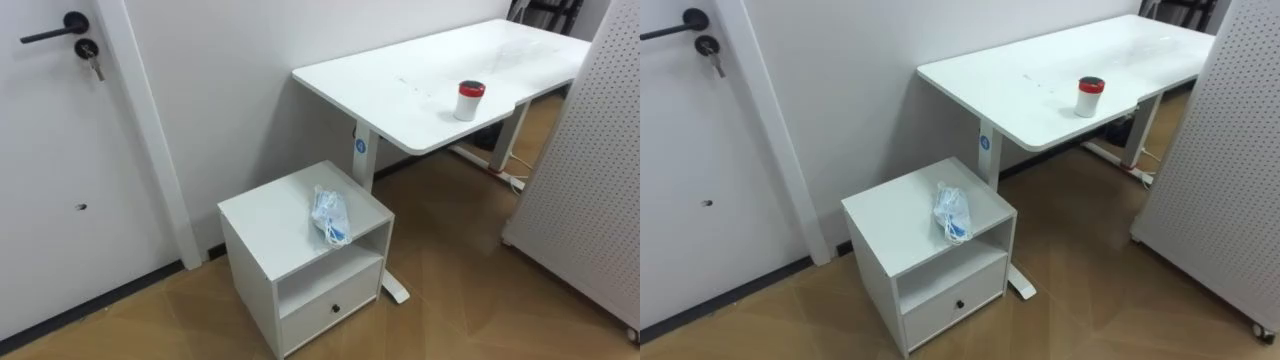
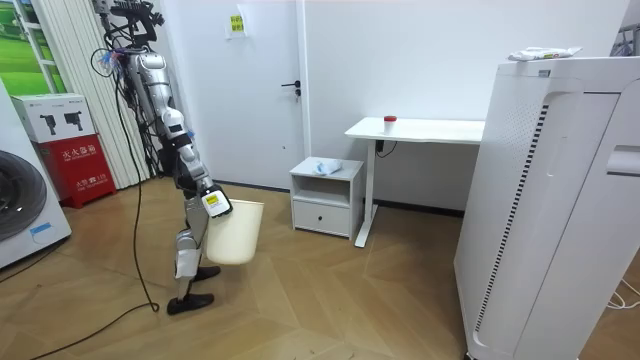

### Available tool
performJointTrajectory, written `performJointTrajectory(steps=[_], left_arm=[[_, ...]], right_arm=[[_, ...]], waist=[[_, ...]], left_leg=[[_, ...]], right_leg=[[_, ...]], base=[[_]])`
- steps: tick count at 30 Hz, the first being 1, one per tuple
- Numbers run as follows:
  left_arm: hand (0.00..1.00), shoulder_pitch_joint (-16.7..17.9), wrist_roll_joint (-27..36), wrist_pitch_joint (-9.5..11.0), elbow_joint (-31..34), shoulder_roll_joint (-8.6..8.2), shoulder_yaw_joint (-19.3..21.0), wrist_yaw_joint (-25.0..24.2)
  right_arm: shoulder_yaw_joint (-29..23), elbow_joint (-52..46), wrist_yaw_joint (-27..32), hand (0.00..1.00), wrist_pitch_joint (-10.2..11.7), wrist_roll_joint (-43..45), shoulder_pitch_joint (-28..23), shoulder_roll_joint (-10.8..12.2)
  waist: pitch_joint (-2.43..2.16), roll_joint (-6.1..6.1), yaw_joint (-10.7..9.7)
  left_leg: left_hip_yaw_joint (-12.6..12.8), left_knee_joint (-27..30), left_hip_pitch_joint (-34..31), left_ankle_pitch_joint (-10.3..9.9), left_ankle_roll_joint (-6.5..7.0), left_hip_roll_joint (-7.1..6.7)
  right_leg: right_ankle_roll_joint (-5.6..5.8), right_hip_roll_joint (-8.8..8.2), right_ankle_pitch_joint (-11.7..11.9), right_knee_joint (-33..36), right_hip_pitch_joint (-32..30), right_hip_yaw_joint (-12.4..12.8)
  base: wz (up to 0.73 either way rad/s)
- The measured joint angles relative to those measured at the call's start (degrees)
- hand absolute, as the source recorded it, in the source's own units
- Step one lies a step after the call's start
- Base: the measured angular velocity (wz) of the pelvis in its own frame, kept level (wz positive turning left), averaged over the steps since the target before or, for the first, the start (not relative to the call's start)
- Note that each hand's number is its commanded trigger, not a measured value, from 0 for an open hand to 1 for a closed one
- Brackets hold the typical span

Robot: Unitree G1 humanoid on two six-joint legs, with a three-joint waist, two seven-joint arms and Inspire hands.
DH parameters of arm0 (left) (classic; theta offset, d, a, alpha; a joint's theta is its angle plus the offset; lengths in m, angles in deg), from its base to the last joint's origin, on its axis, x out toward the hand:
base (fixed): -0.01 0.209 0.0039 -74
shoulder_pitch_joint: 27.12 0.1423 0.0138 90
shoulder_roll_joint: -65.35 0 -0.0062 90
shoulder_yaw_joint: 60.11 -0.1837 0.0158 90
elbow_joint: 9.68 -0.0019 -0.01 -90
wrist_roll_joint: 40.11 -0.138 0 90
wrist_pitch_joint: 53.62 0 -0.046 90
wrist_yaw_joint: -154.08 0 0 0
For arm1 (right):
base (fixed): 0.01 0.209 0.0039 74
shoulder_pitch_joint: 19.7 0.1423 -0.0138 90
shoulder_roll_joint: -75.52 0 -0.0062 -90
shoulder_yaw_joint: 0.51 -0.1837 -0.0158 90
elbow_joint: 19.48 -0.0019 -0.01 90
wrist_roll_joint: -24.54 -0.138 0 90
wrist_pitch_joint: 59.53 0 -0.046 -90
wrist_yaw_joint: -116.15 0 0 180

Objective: Pick garbage

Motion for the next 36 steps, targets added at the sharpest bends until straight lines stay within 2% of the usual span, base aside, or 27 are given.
performJointTrajectory(steps=[12,20,30,31,36], left_arm=[[0.00,0.6,0.1,-0.3,-0.5,-0.67,0.1,0.1],[0.00,1.3,0.2,-1.3,-0.4,-0.69,-0.3,0.1],[0.00,1.7,0.1,-1.5,-0.4,-0.75,-1.7,-0.1],[0.00,1.7,0.1,-1.5,-0.4,-0.74,-1.6,-0.1],[0.00,0.6,0.0,-1.4,-0.5,-0.62,-1.6,0.1]], right_arm=[[0.0,-0.1,0.1,1.00,-0.6,0.0,0.0,0.0],[0.2,-0.2,0.0,1.00,-0.7,-0.2,0.0,0.0],[0.2,-0.7,0.1,1.00,-0.6,-2.9,-1.1,0.1],[0.2,-0.8,0.1,1.00,-0.6,-2.9,-1.1,0.1],[0.0,-1.0,-0.1,1.00,-0.6,-2.3,-1.1,0.1]], waist=[[-0.03,-0.19,0.2],[-0.06,-0.17,0.1],[-0.27,-0.51,0.1],[-0.43,-0.58,0.2],[-0.41,-0.55,0.0]], left_leg=[[-0.1,0.1,0.0,0.0,0.02,-0.01],[-0.3,0.4,-0.3,0.0,0.03,-0.06],[-1.0,0.4,-0.7,0.0,-0.01,-0.07],[-1.0,0.6,-1.2,0.0,-0.03,-0.06],[-2.0,4.2,-2.9,-0.6,-0.40,0.01]], right_leg=[[0.00,0.01,0.0,0.1,0.0,0.0],[0.01,0.00,0.0,0.1,0.0,-0.1],[0.02,0.12,0.0,0.2,-0.5,-0.3],[0.02,0.16,0.0,0.4,-1.1,-0.5],[-0.55,0.54,-1.2,2.3,-2.2,-0.3]], base=[[0.00],[0.00],[0.02],[0.04],[0.07]])
